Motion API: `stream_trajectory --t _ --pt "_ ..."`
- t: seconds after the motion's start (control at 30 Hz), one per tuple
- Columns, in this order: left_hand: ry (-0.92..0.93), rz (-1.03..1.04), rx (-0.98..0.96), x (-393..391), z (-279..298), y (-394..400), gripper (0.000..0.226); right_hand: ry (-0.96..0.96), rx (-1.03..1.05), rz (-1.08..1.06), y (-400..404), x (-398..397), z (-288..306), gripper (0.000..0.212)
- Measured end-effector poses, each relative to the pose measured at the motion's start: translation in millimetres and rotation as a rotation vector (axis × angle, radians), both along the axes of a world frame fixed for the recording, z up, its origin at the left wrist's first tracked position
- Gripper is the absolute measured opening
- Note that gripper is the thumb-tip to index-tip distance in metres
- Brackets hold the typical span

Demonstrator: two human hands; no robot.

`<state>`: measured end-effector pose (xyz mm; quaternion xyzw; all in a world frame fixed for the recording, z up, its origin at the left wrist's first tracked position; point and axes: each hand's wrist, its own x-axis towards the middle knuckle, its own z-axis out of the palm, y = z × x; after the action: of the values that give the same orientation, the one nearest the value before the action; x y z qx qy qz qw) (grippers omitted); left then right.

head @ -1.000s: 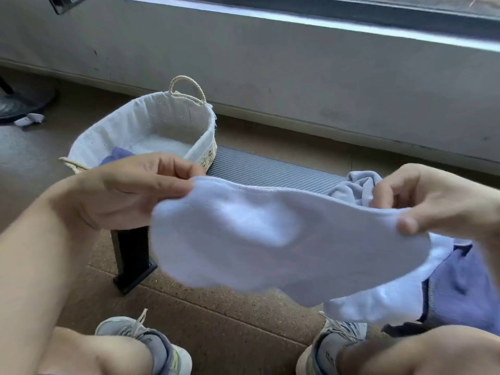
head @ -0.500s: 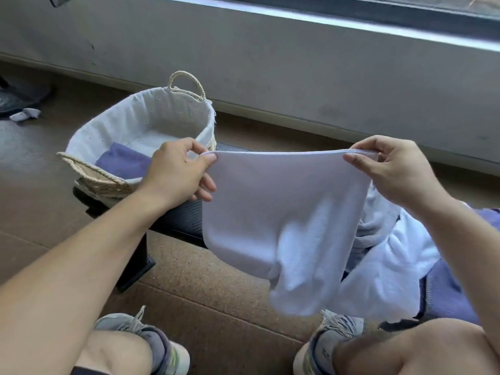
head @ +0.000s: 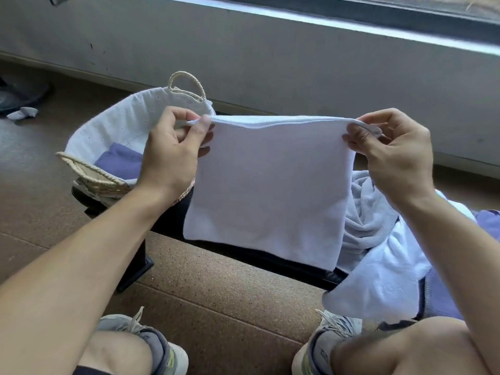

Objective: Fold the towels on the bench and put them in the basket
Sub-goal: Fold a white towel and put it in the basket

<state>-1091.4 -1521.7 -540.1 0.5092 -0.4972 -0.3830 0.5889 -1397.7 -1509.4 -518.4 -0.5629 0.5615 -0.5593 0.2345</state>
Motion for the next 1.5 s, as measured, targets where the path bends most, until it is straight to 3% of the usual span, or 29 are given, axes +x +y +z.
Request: stream_trajectory --t 0.1,0.27,0.37,0.57,0.77,1.37,1.5 --pt "0.050 -0.018 0.183 2 -3 -1 0.033 0.232 0.074 0.001 -1 -5 -8 0.012" --pt "-0.275 -0.102 0.477 11 -18 8 0.020 0.574 0.278 0.142 10 -12 -5 0.013" --pt "-0.433 -0.108 0.509 15 -19 14 0.012 0.641 0.304 0.242 18 -11 3 0.015" --pt "-0.561 -0.033 0.523 15 -11 18 0.008 0.808 0.397 0.451 34 3 19 0.016" --pt "-0.686 -0.176 0.663 20 -18 23 0.006 1.094 0.524 0.506 41 14 4 0.030" --pt "-0.990 -0.221 0.705 28 -34 21 0.011 1.213 0.799 0.698 53 31 -7 0.024" --pt "-1.041 -0.212 0.731 28 -30 25 0.013 1.076 0.831 0.542 44 22 -3 0.034"
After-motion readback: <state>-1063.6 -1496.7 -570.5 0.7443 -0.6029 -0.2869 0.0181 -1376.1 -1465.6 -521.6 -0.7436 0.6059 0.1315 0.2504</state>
